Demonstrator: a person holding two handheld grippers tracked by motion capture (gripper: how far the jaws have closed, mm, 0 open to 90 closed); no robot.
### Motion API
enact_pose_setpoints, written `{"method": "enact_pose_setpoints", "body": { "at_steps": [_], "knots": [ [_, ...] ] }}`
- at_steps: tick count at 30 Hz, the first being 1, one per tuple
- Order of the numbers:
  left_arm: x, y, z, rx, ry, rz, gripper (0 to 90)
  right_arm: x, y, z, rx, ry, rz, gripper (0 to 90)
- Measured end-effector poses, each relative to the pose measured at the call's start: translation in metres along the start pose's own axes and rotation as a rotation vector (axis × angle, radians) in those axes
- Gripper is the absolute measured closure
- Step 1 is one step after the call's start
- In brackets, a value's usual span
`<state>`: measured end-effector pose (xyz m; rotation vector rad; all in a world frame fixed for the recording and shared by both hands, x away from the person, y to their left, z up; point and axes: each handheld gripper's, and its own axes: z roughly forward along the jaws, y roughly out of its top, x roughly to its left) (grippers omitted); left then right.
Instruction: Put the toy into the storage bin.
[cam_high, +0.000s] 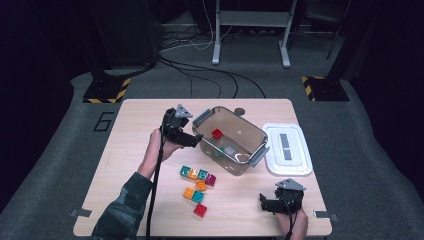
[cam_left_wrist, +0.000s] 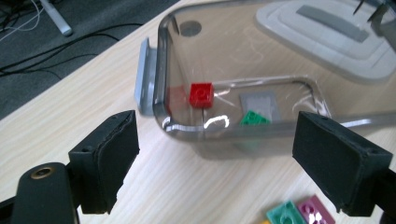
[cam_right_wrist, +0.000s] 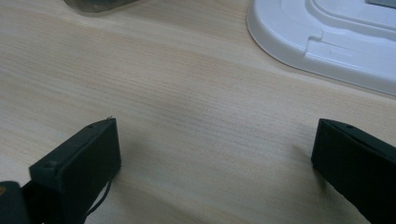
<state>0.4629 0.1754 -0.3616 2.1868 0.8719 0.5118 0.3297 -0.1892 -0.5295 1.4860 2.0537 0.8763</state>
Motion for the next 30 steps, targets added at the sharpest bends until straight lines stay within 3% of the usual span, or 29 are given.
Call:
{"method": "enact_pose_setpoints", "body": {
  "at_steps": [11, 21, 30],
  "knots": [
    [0.005, -0.043, -0.014, 0.003, 0.04, -0.059, 10.0, 0.0, 0.0, 0.0, 0.0, 0.0, 0.0, 0.3],
    [0.006, -0.08, -0.004, 0.036, 0.004, -0.111, 5.1, 0.0, 0.0, 0.0, 0.0, 0.0, 0.0, 0.3],
    [0.002, -0.105, 0.018, 0.083, -0.012, -0.135, 1.3, 0.0, 0.0, 0.0, 0.0, 0.0, 0.0, 0.2]
  ]
}}
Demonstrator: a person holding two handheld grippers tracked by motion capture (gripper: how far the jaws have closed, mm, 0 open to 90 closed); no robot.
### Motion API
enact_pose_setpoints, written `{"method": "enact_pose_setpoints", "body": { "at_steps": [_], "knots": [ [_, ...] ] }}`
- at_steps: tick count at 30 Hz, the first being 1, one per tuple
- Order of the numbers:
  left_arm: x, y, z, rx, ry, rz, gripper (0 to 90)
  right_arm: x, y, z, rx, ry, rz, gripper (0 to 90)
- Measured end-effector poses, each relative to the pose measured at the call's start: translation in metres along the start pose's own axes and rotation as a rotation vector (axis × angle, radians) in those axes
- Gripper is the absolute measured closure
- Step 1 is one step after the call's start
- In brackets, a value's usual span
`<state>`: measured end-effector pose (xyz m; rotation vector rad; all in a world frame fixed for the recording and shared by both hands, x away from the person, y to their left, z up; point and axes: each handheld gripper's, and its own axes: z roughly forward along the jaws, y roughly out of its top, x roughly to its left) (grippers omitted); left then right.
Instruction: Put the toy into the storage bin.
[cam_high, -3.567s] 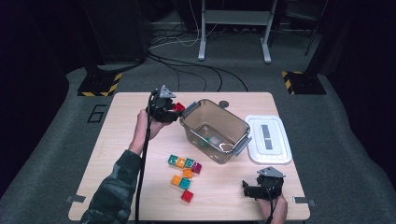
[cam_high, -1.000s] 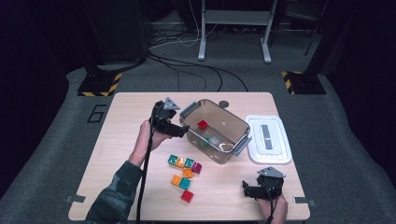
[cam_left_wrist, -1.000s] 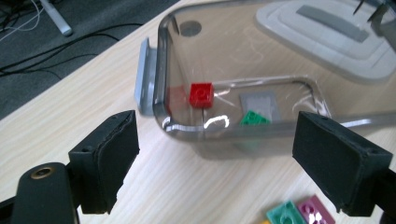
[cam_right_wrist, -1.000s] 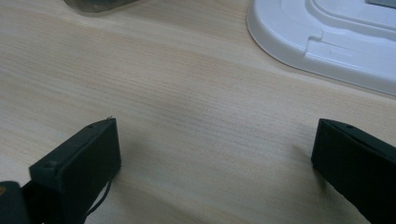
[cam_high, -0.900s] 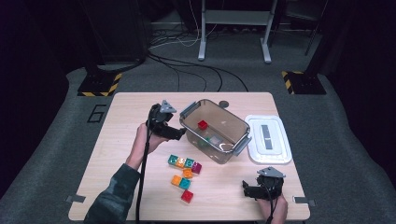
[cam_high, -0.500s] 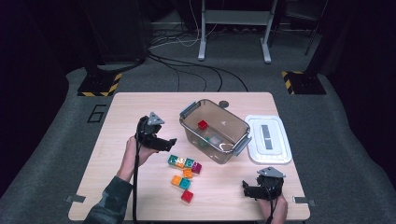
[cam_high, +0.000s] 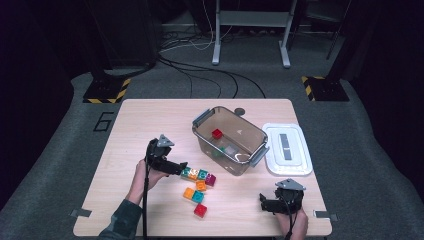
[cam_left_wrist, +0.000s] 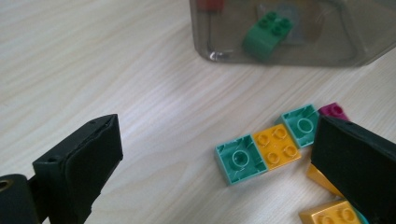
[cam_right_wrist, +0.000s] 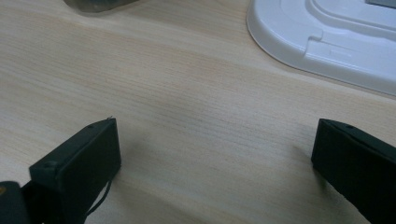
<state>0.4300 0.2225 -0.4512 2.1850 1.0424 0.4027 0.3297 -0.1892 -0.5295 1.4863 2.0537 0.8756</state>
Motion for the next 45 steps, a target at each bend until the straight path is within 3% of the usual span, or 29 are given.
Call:
{"method": "enact_pose_setpoints", "body": {
  "at_steps": [9, 11, 20, 28, 35, 38, 40, 41, 42, 45],
  "knots": [
    [0.005, -0.018, 0.031, 0.043, -0.011, -0.062, 0.0, 0.0, 0.0, 0.0, 0.0, 0.0, 0.0, 0.3],
    [0.004, -0.019, 0.035, 0.043, 0.005, -0.07, 0.0, 0.0, 0.0, 0.0, 0.0, 0.0, 0.0, 0.3],
    [-0.002, -0.019, 0.049, 0.071, 0.045, -0.057, 0.8, 0.0, 0.0, 0.0, 0.0, 0.0, 0.0, 0.3],
    [0.003, -0.026, 0.05, 0.104, 0.076, -0.054, 3.6, 0.0, 0.0, 0.0, 0.0, 0.0, 0.0, 0.2],
    [0.006, -0.033, 0.051, 0.098, 0.073, -0.052, 2.6, 0.0, 0.0, 0.0, 0.0, 0.0, 0.0, 0.2],
    [0.004, -0.033, 0.05, 0.087, 0.054, -0.03, 13.7, 0.0, 0.0, 0.0, 0.0, 0.0, 0.0, 0.2],
    [0.0, -0.032, 0.048, 0.077, 0.033, -0.012, 26.3, 0.0, 0.0, 0.0, 0.0, 0.0, 0.0, 0.3],
    [-0.002, -0.032, 0.048, 0.078, 0.033, -0.007, 39.1, 0.0, 0.0, 0.0, 0.0, 0.0, 0.0, 0.3],
    [-0.003, -0.031, 0.047, 0.084, 0.037, 0.008, 41.7, 0.0, 0.0, 0.0, 0.0, -0.001, 0.0, 0.3],
    [-0.004, -0.032, 0.046, 0.079, 0.039, -0.001, 55.3, 0.0, 0.0, 0.0, 0.0, -0.001, 0.0, 0.3]
  ]
}}
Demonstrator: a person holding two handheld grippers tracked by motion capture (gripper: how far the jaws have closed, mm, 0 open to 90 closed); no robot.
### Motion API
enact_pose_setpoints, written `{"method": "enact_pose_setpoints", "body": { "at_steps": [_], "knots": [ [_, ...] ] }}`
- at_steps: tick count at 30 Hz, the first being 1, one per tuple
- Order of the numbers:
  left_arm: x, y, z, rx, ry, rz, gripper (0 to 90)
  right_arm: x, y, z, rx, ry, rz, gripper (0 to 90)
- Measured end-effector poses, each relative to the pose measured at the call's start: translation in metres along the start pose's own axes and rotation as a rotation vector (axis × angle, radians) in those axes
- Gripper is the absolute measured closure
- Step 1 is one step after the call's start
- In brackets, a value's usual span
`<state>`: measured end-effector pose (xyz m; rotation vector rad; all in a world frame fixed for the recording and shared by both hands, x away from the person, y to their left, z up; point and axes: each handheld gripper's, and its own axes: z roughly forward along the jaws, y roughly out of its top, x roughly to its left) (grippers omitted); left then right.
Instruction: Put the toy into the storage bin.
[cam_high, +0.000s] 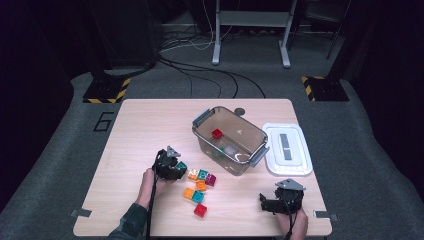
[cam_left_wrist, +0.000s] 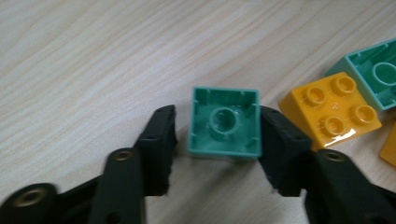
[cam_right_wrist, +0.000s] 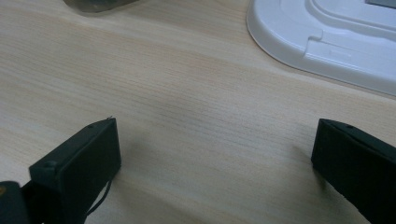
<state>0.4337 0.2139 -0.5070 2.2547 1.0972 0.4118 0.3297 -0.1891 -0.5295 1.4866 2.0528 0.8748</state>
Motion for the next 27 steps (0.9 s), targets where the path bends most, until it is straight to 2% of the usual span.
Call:
{"method": "enact_pose_setpoints", "body": {
  "at_steps": [6, 10, 16, 19, 21, 27],
  "knots": [
    [0.002, -0.002, -0.006, -0.024, -0.021, -0.028, 58.1, 0.0, 0.0, 0.0, 0.0, 0.0, 0.0, 0.3],
    [0.001, 0.001, -0.013, -0.036, -0.022, -0.012, 58.3, 0.0, 0.0, 0.0, 0.0, 0.0, 0.0, 0.2],
    [0.001, 0.007, -0.022, -0.051, -0.02, -0.01, 58.3, 0.0, 0.0, 0.0, 0.0, 0.0, 0.0, 0.3],
    [0.001, 0.01, -0.026, -0.059, -0.025, -0.003, 58.3, 0.0, 0.0, 0.0, 0.0, 0.0, 0.0, 0.3],
    [0.001, 0.012, -0.028, -0.066, -0.042, -0.01, 58.2, 0.0, 0.0, 0.0, 0.0, 0.0, 0.0, 0.2],
    [0.002, 0.019, -0.037, -0.075, -0.03, -0.005, 58.3, 0.0, 0.0, 0.0, 0.0, -0.001, -0.001, 0.2]
  ]
}}
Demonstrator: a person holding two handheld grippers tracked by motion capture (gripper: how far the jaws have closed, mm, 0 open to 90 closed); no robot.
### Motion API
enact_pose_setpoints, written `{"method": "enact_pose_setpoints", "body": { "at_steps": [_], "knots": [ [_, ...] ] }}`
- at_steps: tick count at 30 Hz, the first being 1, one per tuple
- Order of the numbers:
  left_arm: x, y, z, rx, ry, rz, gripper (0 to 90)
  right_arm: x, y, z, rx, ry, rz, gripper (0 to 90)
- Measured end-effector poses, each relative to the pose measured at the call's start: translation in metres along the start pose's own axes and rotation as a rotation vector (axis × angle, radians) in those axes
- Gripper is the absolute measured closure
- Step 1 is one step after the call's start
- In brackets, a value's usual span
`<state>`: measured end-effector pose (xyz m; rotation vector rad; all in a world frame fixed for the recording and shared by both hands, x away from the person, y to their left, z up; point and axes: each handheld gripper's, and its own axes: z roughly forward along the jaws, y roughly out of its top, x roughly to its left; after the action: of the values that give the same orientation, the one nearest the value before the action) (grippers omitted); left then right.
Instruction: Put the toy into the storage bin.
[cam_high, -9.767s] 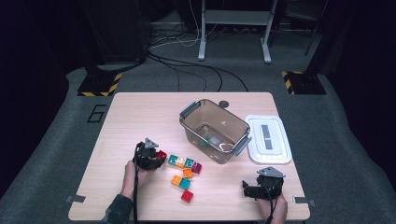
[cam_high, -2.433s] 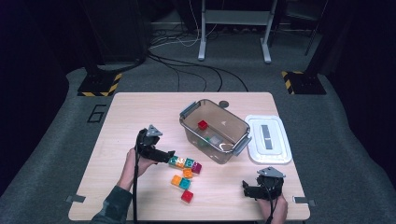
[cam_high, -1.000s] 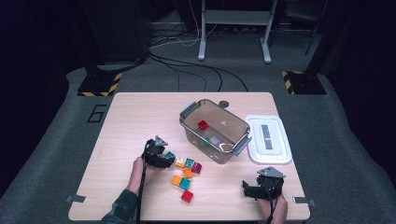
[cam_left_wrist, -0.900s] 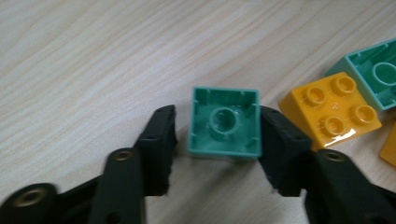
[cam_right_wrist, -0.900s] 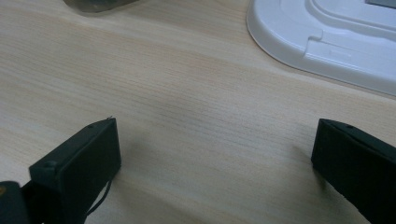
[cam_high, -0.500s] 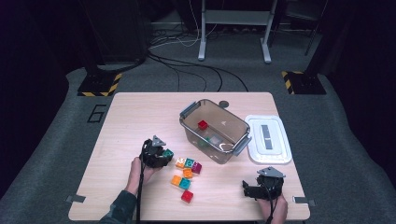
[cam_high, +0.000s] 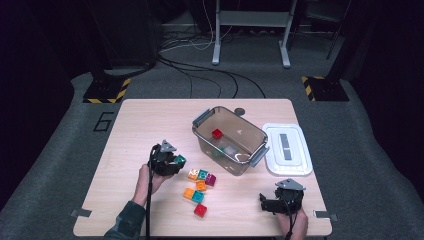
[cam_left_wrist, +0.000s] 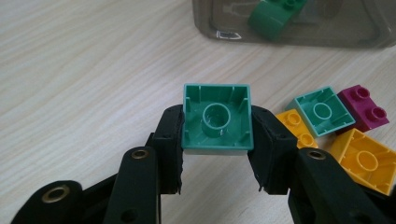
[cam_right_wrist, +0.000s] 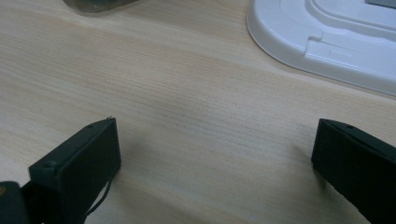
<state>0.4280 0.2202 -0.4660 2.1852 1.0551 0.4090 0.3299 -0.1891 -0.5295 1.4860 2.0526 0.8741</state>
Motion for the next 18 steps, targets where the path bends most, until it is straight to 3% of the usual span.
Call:
{"method": "enact_pose_setpoints", "body": {
  "at_steps": [13, 18],
  "knots": [
    [0.003, 0.02, -0.02, -0.036, 0.009, 0.013, 58.2, 0.0, 0.0, 0.0, 0.0, -0.002, 0.0, 0.0],
    [0.004, 0.033, -0.03, -0.049, 0.01, 0.04, 58.2, 0.0, 0.0, 0.0, 0.001, -0.006, 0.004, 0.0]
  ]
}}
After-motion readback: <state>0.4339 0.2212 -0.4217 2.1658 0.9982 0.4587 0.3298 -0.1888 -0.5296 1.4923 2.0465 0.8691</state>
